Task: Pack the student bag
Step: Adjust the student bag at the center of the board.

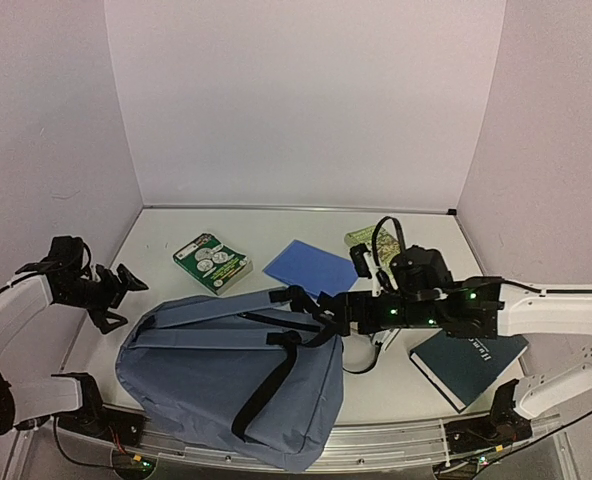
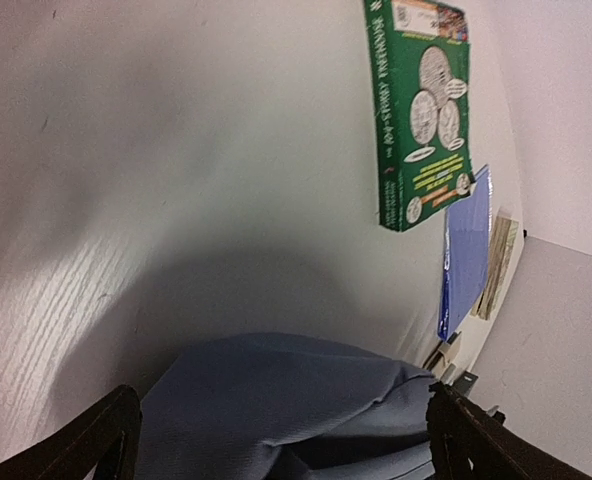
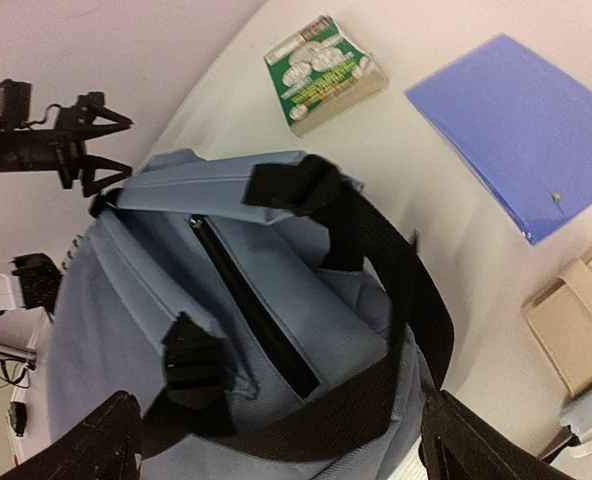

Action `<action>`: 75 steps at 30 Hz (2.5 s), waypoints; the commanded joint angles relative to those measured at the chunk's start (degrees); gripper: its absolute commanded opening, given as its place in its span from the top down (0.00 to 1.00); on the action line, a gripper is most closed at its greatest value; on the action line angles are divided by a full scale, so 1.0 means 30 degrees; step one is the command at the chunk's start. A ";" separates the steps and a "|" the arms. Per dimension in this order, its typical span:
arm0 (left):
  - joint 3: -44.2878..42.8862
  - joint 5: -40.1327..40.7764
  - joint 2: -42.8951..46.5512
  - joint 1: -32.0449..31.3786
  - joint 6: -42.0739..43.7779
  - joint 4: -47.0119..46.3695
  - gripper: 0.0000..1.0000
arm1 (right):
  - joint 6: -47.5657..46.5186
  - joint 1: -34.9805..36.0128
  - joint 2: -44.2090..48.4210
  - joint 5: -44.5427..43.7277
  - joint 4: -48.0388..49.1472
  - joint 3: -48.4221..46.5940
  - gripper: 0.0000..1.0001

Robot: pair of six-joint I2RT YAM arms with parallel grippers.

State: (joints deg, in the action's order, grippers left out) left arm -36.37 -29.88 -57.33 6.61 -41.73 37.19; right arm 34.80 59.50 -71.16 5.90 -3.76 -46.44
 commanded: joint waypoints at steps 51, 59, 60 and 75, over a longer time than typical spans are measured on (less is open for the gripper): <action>-0.5765 0.4262 -0.7291 -0.4255 0.1334 -0.3069 0.11 | -0.4016 -0.0951 -0.5980 -0.3136 -0.2903 -0.6454 0.14; -0.1566 0.3270 -0.3652 -0.4283 -0.1340 -0.3480 0.07 | -0.9102 -0.2715 -0.9816 0.0915 -0.2907 -0.8991 0.06; -0.1131 0.2936 -0.3477 -0.4276 -0.1605 -0.3821 0.07 | -0.9384 -0.2867 -1.0134 0.1071 -0.2907 -0.9152 0.07; -0.0422 0.1760 -0.6692 -0.4279 -0.0436 -0.7608 0.85 | -0.9939 -0.3195 -0.9246 0.0819 -0.3236 -0.9671 1.00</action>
State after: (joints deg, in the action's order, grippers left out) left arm -36.03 -26.46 -74.79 -6.42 -46.33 18.50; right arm 5.48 50.07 -104.43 10.97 -13.37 -74.72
